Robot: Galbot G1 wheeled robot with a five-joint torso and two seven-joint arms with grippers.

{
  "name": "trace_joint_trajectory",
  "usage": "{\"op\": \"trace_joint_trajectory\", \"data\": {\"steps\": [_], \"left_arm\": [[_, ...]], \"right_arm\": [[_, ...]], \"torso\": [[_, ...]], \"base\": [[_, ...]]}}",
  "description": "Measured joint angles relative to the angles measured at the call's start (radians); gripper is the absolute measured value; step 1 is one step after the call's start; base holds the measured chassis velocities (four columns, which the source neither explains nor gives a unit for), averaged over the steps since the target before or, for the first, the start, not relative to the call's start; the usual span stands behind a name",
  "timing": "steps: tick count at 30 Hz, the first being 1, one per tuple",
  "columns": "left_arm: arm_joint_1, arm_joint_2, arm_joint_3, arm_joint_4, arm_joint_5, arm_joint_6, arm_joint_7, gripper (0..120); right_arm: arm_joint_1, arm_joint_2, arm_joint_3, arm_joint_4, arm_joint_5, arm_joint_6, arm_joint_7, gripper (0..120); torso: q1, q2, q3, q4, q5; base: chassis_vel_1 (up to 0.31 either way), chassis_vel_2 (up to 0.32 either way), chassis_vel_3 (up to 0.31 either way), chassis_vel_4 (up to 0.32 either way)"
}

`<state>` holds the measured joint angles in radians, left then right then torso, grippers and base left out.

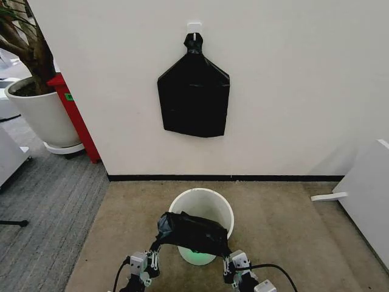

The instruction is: Place the garbage bag over the trash bin.

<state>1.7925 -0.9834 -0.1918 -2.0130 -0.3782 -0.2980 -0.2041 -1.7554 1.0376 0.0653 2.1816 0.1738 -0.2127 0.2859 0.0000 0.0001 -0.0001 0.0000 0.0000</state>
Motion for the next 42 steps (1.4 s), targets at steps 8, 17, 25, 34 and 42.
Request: {"op": "trace_joint_trajectory", "data": {"steps": [8,17,25,34,42], "left_arm": [[-0.029,-0.01,0.009,0.048,-0.002,0.001,-0.006,0],[-0.084,-0.024,0.02,0.096,-0.013,0.005,-0.009,0],[-0.114,-0.041,0.024,0.132,-0.027,0.005,-0.007,0],[-0.12,-0.039,0.021,0.144,-0.037,0.004,-0.003,0],[-0.159,-0.043,0.02,0.16,-0.068,0.0,-0.002,0]], "right_arm": [[0.019,0.012,0.005,-0.078,0.0,0.019,0.001,0],[0.09,0.017,-0.003,-0.107,0.011,0.02,-0.002,0],[0.108,0.018,-0.003,-0.13,0.008,0.022,-0.008,0],[0.112,0.018,-0.003,-0.142,0.006,0.024,-0.012,0],[0.122,0.011,0.004,-0.138,0.008,0.022,-0.012,0]], "torso": [[0.0,0.0,0.0,0.0,0.0],[0.0,0.0,0.0,0.0001,0.0],[0.0,0.0,0.0,0.0,0.0],[0.0,0.0,0.0,0.0,0.0001],[0.0,0.0,0.0,0.0,0.0]], "base": [[0.0,0.0,0.0,0.0],[0.0,0.0,0.0,0.0],[0.0,0.0,0.0,0.0],[0.0,0.0,0.0,0.0],[0.0,0.0,0.0,0.0]]}}
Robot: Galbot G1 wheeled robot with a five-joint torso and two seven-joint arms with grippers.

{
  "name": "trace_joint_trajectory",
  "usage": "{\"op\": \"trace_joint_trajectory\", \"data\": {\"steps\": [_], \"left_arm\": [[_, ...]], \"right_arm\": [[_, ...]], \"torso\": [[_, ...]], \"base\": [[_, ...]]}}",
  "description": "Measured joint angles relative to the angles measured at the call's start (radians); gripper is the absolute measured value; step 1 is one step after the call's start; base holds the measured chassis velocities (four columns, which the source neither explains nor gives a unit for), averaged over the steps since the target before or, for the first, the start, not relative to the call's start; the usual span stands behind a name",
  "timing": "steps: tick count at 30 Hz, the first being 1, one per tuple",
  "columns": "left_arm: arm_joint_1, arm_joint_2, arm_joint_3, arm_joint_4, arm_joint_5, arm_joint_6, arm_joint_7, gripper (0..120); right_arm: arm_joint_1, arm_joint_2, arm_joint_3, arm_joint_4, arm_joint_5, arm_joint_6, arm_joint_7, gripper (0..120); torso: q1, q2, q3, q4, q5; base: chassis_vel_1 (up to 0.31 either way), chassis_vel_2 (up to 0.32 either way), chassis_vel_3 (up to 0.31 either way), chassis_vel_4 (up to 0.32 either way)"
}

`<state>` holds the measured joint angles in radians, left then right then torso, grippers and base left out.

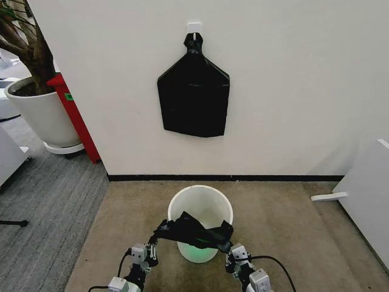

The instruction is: Place the garbage bag over the trash bin.

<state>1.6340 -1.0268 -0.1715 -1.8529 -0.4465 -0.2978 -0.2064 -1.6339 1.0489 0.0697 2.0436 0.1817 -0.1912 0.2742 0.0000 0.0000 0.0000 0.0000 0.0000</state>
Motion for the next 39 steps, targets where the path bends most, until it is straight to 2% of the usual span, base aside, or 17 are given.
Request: {"op": "trace_joint_trajectory", "data": {"steps": [11,13,15,16,18,22,23,28,30,32,33,35,36,39], "left_arm": [[-0.018,-0.008,-0.004,0.034,-0.006,-0.008,-0.004,0],[-0.006,-0.012,-0.003,0.028,-0.002,-0.008,-0.008,6],[0.011,-0.016,-0.003,0.017,0.012,-0.017,-0.008,16],[0.011,-0.016,-0.003,0.017,0.012,-0.017,-0.008,16],[0.026,-0.016,-0.006,0.005,0.029,-0.029,-0.012,23],[0.063,-0.002,-0.02,-0.06,0.048,-0.039,-0.014,41],[0.063,-0.002,-0.02,-0.06,0.048,-0.039,-0.014,41],[0.093,0.007,-0.046,-0.128,0.057,-0.039,-0.028,63],[0.096,0.008,-0.048,-0.132,0.058,-0.039,-0.029,65],[0.112,0.008,-0.055,-0.146,0.065,-0.04,-0.029,75],[0.113,0.008,-0.056,-0.146,0.066,-0.04,-0.029,75],[0.114,0.004,-0.057,-0.15,0.071,-0.041,-0.029,88],[0.114,0.004,-0.057,-0.15,0.071,-0.041,-0.029,88],[0.103,0.002,-0.057,-0.151,0.071,-0.039,-0.031,98]], "right_arm": [[0.0,0.003,0.005,-0.014,-0.003,0.002,-0.001,0],[-0.013,0.003,0.005,-0.01,-0.007,0.0,-0.002,0],[-0.042,0.0,0.005,0.007,-0.014,-0.004,-0.007,8],[-0.042,0.0,0.005,0.007,-0.014,-0.004,-0.007,8],[-0.064,-0.006,0.005,0.025,-0.02,-0.007,-0.012,16],[-0.093,-0.018,-0.002,0.087,-0.027,-0.025,-0.018,32],[-0.093,-0.018,-0.002,0.087,-0.027,-0.025,-0.018,32],[-0.135,-0.028,0.002,0.146,-0.048,-0.035,-0.021,55],[-0.138,-0.029,0.003,0.149,-0.05,-0.034,-0.021,57],[-0.15,-0.03,0.009,0.16,-0.057,-0.03,-0.021,68],[-0.151,-0.03,0.009,0.161,-0.057,-0.03,-0.021,69],[-0.15,-0.027,0.013,0.173,-0.058,-0.027,-0.021,81],[-0.15,-0.027,0.013,0.173,-0.058,-0.027,-0.021,81],[-0.138,-0.026,0.02,0.194,-0.059,-0.026,-0.021,92]], "torso": [[0.0,0.0,0.0,-0.0001,0.0],[0.0,0.0,0.0,0.0001,0.0001],[0.0,0.0,0.0,0.0,-0.0001],[0.0,0.0,0.0,0.0,-0.0001],[0.0,0.0,0.0,-0.0001,-0.0001],[0.0,0.0,0.0,0.0,0.0],[0.0,0.0,0.0,0.0,0.0],[0.0,0.0,0.0,-0.0002,0.0],[0.0,0.0,0.0,-0.0001,0.0],[0.0,0.0,0.0,0.0,0.0],[0.0,0.0,0.0,0.0,0.0],[0.0,0.0,0.0,-0.0001,0.0],[0.0,0.0,0.0,-0.0001,0.0],[0.0,0.0,0.0,0.0,0.0]], "base": [[0.0,0.0,0.0,0.0],[0.0,0.0,0.0,0.0],[0.0,0.0,0.0,0.0],[0.0,0.0,0.0,0.0],[0.0,0.0,0.0,0.0],[0.0,0.0,0.0,0.0],[0.0,0.0,0.0,0.0],[0.0,0.0,0.0,0.0],[0.0,0.0,0.0,0.0],[0.0,0.0,0.0,0.0],[0.0,0.0,0.0,0.0],[0.0,0.0,0.0,0.0],[0.0,0.0,0.0,0.0],[0.0,0.0,0.0,0.0]]}}
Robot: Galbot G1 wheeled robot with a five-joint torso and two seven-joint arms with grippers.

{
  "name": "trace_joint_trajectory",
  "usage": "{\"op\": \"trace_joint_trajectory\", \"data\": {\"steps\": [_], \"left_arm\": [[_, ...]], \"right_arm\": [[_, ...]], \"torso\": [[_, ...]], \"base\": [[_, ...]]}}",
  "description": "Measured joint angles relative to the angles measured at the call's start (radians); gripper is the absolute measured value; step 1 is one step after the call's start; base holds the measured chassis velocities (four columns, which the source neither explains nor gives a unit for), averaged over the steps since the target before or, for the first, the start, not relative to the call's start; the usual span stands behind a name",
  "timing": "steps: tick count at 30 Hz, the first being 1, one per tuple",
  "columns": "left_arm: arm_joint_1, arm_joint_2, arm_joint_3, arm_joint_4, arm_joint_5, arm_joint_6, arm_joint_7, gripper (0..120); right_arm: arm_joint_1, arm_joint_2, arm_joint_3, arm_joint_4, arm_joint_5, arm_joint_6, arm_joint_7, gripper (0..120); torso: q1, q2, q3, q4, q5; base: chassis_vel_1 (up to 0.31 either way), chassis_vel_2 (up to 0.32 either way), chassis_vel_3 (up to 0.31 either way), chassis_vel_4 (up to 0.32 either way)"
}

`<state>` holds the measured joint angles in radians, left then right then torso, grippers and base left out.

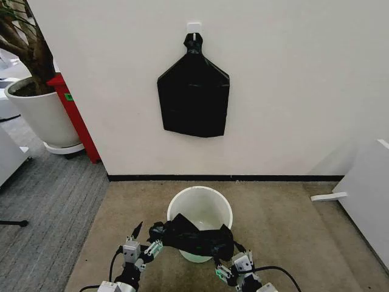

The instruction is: Place the garbage bag over the trash bin.

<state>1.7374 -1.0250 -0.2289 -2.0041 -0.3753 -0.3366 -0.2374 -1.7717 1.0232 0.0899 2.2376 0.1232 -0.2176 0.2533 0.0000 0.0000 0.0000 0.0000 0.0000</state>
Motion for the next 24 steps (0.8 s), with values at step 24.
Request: {"op": "trace_joint_trajectory", "data": {"steps": [24], "left_arm": [[-0.006,0.003,-0.049,-0.008,-0.037,0.015,-0.01,98]], "right_arm": [[0.044,-0.006,0.004,0.069,0.042,-0.026,-0.011,100]], "torso": [[0.0,0.0,0.0,0.0,0.0]], "base": [[0.0,0.0,0.0,0.0]]}}
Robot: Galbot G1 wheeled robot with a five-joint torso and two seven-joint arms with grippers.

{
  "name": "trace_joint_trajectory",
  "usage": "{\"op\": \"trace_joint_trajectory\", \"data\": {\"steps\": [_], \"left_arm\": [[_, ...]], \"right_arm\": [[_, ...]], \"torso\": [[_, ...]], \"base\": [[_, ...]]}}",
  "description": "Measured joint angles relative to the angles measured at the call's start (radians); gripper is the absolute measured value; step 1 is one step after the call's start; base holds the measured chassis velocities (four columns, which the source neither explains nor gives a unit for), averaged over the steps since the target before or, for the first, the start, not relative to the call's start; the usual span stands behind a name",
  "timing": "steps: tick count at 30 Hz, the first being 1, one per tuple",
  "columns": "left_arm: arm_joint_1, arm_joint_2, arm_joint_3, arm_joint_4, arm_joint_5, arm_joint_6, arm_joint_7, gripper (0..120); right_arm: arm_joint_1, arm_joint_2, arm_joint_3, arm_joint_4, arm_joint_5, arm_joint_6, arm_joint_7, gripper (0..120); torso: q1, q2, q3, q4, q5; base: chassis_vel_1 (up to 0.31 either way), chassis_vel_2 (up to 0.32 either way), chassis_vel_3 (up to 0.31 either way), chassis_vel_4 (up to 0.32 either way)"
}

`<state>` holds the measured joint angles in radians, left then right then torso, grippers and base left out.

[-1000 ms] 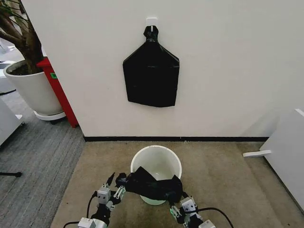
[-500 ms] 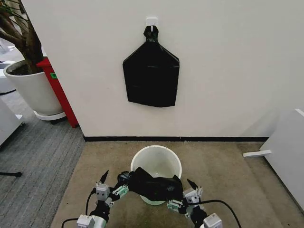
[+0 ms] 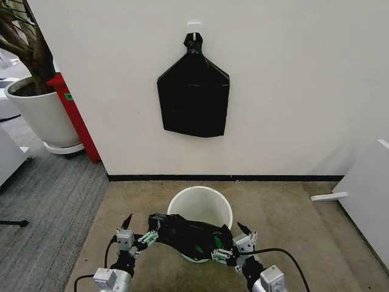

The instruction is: Place the garbage bag over the trash bin.

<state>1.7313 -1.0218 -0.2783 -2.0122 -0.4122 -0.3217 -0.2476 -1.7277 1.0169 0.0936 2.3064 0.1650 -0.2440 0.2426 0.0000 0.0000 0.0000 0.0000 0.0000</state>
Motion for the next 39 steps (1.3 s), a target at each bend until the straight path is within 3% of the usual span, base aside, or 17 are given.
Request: {"op": "trace_joint_trajectory", "data": {"steps": [18,23,29,34,39], "left_arm": [[0.13,0.02,-0.048,-0.143,0.021,-0.01,0.027,99],[0.147,-0.008,-0.085,-0.224,0.018,-0.014,0.025,99],[0.153,-0.043,-0.099,-0.23,0.016,-0.014,0.023,99],[0.142,-0.045,-0.093,-0.183,0.02,-0.015,0.023,99],[0.143,-0.046,-0.084,-0.191,0.02,-0.015,0.025,99]], "right_arm": [[-0.053,0.001,-0.004,0.088,0.04,-0.006,0.002,100],[0.049,-0.026,0.038,0.113,0.062,-0.016,-0.011,100],[0.19,-0.057,0.036,0.102,0.141,-0.069,-0.004,100],[0.173,-0.044,0.01,0.092,0.132,-0.063,-0.003,100],[0.189,-0.059,0.014,0.089,0.134,-0.061,-0.004,100]], "torso": [[0.0,0.0,0.0,0.0,-0.0001],[0.0,0.0,0.0,-0.0003,0.0001],[0.0,0.0,0.0,0.0003,0.0003],[0.0,0.0,0.0,-0.0001,0.0],[0.0,0.0,0.0,-0.0003,-0.0001]], "base": [[0.0,0.0,0.0,0.0],[0.0,0.0,0.0,0.0],[0.0,0.0,0.0,0.0],[0.0,0.0,0.0,0.0],[0.0,0.0,0.0,0.0]]}}
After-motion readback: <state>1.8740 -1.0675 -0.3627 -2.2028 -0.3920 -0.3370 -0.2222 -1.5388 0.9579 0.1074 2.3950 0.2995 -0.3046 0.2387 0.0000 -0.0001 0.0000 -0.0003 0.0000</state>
